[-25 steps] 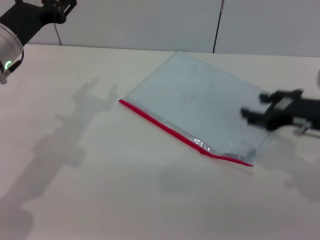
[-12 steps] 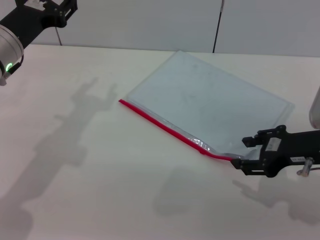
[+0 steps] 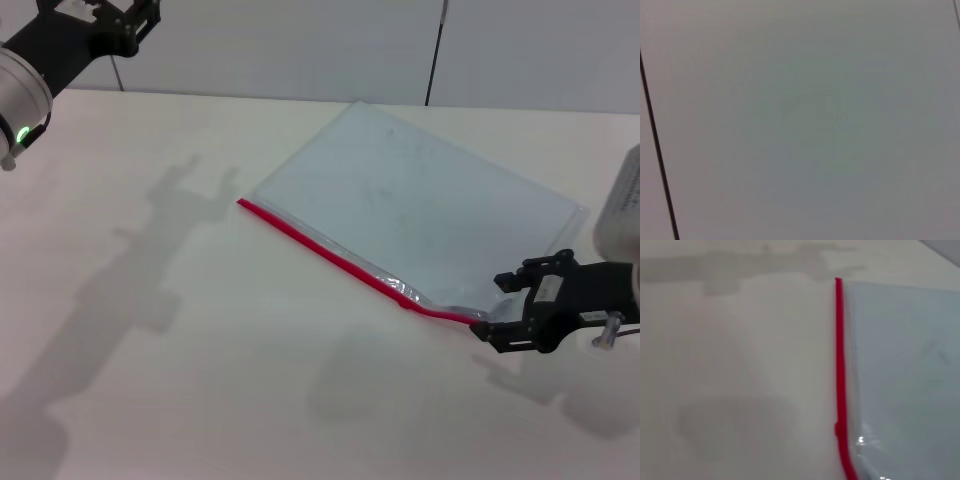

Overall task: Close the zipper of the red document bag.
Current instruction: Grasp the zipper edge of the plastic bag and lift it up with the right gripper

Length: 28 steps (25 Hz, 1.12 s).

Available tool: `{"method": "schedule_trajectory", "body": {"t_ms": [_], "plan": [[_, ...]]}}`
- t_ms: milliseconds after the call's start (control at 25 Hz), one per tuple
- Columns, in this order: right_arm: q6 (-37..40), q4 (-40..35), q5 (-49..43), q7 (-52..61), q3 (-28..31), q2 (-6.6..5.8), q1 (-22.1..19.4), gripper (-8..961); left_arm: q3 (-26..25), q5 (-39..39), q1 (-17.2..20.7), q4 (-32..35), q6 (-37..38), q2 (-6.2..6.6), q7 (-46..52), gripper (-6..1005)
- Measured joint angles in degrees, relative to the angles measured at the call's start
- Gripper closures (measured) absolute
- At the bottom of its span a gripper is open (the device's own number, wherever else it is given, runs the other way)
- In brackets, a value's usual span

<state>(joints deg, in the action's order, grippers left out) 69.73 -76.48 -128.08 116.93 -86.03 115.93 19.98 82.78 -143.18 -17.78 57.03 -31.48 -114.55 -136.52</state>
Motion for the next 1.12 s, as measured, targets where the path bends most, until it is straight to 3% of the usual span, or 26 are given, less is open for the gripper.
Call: {"method": "schedule_trajectory", "body": {"t_ms": [720,1120], "plan": [[0.49,-1.28,-5.54,3.43,-4.81,0.05,0.55,246,-1.28,2.39,1.16,2.67,1.41,-0.22,0.26,414],[-0.02,-12.03,-9.07,6.00,-7.69,0.29,-3.34,246,-1.38,3.25,1.17,2.86,2.22,-0.24,-0.14,414]]}}
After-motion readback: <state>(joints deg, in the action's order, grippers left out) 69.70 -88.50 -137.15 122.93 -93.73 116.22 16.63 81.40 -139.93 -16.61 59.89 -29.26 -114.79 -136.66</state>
